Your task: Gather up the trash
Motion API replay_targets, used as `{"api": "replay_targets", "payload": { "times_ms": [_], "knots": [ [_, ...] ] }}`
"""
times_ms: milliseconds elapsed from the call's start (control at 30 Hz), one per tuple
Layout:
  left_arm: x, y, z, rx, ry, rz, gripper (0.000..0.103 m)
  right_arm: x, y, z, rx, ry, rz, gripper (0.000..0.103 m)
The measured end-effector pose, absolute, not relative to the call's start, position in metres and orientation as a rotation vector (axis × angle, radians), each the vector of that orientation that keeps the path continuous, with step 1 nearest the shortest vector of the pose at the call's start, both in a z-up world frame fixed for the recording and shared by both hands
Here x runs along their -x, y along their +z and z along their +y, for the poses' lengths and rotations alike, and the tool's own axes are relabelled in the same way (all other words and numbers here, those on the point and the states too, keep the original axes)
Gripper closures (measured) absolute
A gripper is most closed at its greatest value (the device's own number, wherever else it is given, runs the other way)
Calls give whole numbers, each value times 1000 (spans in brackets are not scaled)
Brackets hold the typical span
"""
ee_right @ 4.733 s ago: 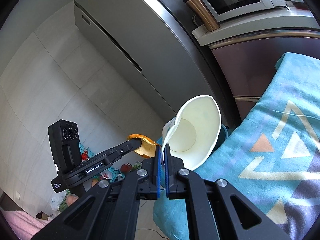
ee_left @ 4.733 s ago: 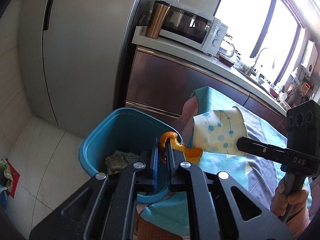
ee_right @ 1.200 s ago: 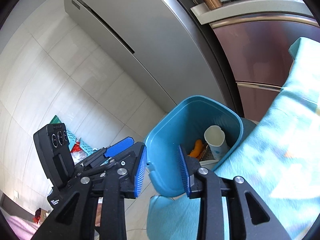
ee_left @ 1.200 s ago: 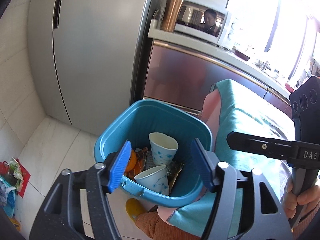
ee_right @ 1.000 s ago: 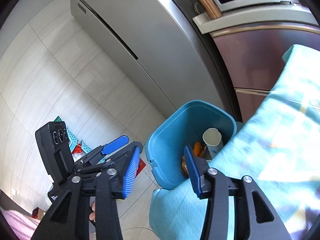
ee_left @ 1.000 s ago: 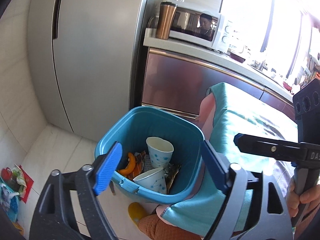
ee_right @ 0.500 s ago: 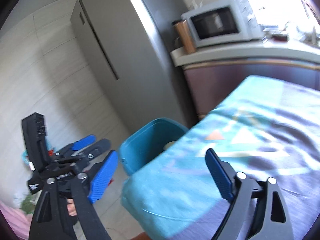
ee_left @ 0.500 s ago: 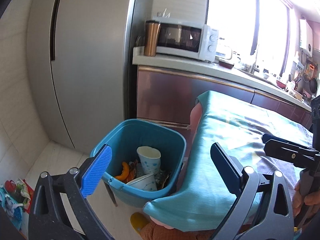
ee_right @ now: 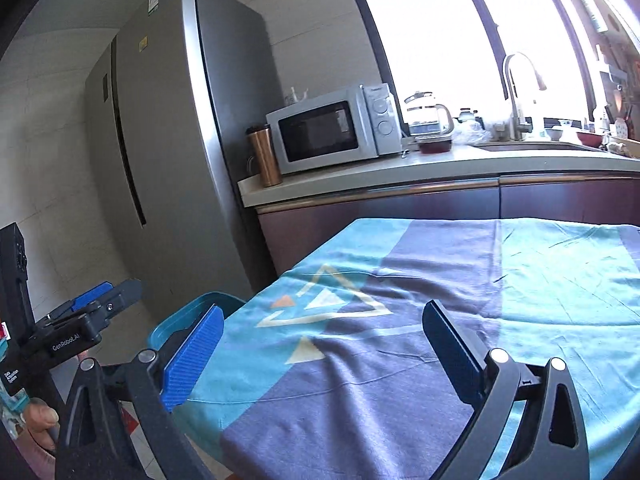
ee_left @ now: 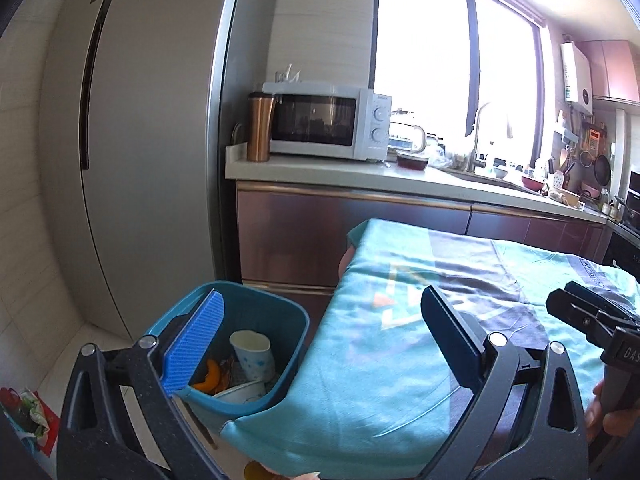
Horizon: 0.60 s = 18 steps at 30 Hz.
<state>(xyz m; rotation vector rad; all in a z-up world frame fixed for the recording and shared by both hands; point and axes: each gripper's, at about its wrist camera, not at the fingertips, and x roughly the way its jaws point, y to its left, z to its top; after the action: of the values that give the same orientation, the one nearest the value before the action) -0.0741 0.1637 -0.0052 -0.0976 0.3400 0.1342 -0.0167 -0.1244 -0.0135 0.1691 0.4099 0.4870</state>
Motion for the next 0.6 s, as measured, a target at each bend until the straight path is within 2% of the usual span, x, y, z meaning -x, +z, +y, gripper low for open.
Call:
{"api": "replay_targets", "payload": {
  "times_ms": [600],
  "knots": [
    [73, 1, 122, 57, 101, 288, 6, 57, -11, -161, -104, 301, 292, 7]
  ]
}}
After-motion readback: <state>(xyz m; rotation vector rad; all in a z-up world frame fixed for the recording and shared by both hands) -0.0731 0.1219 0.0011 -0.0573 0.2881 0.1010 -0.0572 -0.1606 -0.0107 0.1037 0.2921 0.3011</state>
